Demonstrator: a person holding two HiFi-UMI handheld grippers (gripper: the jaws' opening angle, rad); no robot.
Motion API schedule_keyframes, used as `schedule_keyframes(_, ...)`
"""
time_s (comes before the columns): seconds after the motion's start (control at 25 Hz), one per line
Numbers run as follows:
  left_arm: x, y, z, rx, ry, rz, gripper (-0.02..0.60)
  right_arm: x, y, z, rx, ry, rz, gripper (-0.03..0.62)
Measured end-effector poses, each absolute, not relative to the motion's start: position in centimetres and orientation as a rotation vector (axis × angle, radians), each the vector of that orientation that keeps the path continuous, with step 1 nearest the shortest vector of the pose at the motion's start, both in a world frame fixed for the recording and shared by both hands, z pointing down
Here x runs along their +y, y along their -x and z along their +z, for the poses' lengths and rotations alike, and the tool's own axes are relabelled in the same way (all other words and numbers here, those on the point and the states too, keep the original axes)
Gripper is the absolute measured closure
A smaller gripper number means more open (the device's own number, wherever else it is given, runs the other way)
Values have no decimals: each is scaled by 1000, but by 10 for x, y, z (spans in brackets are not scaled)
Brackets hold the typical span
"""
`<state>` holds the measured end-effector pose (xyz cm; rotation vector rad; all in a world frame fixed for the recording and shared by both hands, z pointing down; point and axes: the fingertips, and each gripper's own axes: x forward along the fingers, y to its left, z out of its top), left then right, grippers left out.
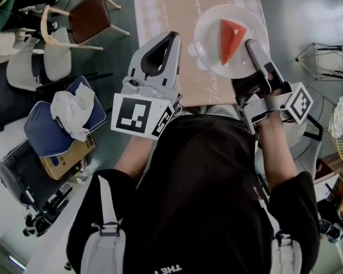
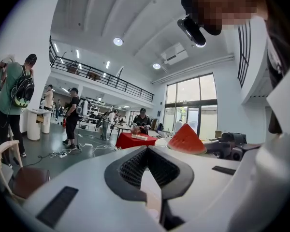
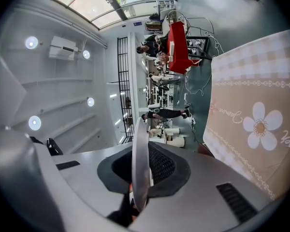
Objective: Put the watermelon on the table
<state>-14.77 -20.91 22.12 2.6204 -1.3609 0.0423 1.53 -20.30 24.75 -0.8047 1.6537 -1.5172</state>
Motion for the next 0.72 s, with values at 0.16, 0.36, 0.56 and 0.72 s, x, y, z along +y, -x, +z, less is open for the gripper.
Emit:
schedule_keyframes(0.16,-213,142,223,-1350,-2613,50,568,-207,-20,249,1654,807,-1523,563)
schedule_keyframes(0.36,-221,135,228,-1349,-2607,63,568,-214,-29,254,1666,809,-1533,563)
schedule_keyframes(0.56,-229,127,236,-1356,-2598,74,568,-218,-37,260,1670,802,-1548,563)
schedule_keyframes(0.72,-235,123,242,-1357,-2591,82,568,-223,-41,269,1675,805,-1561,563)
